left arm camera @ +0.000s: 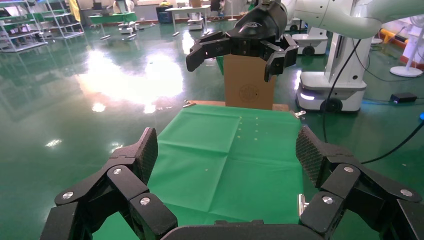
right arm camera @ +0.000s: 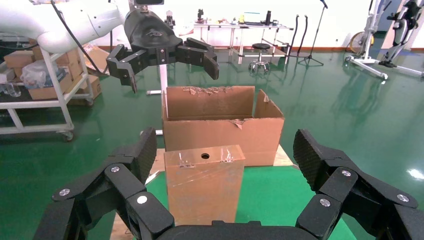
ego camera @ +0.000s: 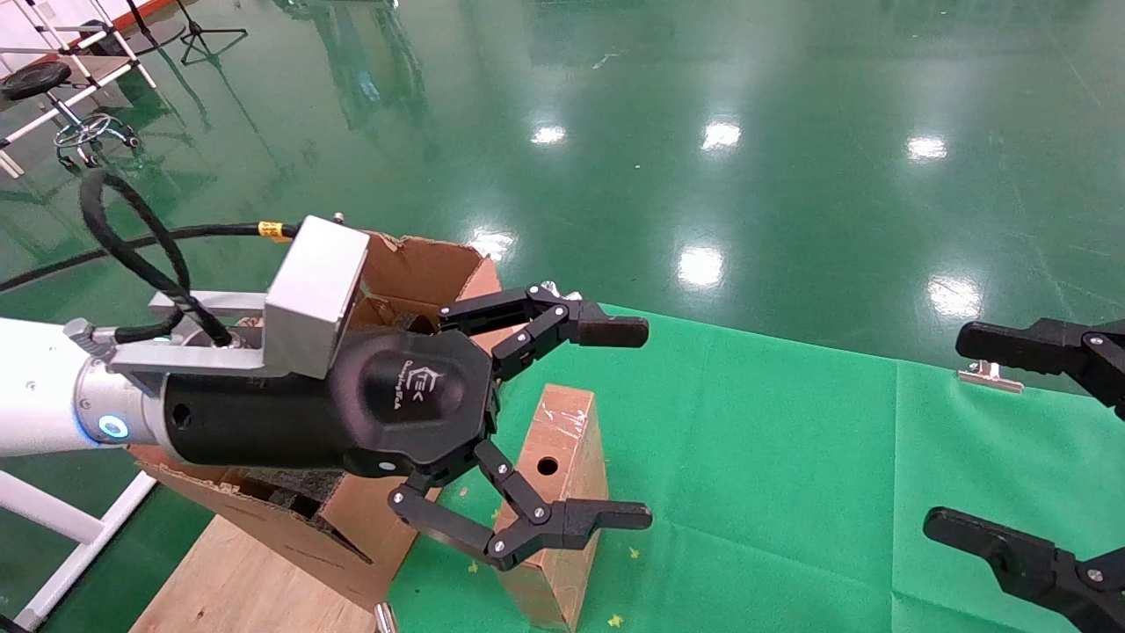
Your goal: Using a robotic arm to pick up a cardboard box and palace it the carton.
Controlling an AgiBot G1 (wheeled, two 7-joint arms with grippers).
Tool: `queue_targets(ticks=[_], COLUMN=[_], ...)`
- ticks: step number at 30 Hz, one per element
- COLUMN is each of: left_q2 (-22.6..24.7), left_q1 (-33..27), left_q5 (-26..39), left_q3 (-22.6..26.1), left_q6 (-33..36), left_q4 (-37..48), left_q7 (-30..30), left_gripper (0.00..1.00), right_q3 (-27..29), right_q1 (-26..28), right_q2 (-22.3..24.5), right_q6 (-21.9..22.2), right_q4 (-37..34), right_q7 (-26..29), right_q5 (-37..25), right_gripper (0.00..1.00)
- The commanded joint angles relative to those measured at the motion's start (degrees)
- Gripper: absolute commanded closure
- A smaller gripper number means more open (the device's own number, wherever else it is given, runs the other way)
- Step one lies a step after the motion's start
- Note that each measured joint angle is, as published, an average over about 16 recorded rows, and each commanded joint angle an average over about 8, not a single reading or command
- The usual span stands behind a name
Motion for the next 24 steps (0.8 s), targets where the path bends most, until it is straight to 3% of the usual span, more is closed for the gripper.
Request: queue_targets(ticks=[1,15,17,23,24], left_q2=[0.00,0.00,-0.05,-0.86,-1.02], left_q1=[0.00,0.01,-0.03,-0.69,-0.93], left_q5=[0.00,-0.01,0.10,3.36,4.46], left_q3=[0.00,-0.01,-0.02,0.37,0.61], left_q6=[0.00,0.01,-0.03,-1.56,-2.16], left_q4=[0.00,-0.01,-0.04,-1.16,-1.50], left_q7=[0.00,0.00,0.08,0.61,0.44], left_gripper=[0.00,0.00,0.00,0.00,0.00], right_q3=[0.00,0.00,0.00,0.00,0.00], right_q1=[0.00,0.00,0.00,0.00,0.00], right_q2=[0.00,0.00,0.00,0.00,0.00], right_q6=[0.00,0.00,0.00,0.00,0.00], right_q4=[0.00,0.00,0.00,0.00,0.00], right_q7=[0.00,0.00,0.00,0.00,0.00], right_q5=[0.00,0.00,0.00,0.00,0.00], right_gripper=[0.00,0.00,0.14,0.87,0.94])
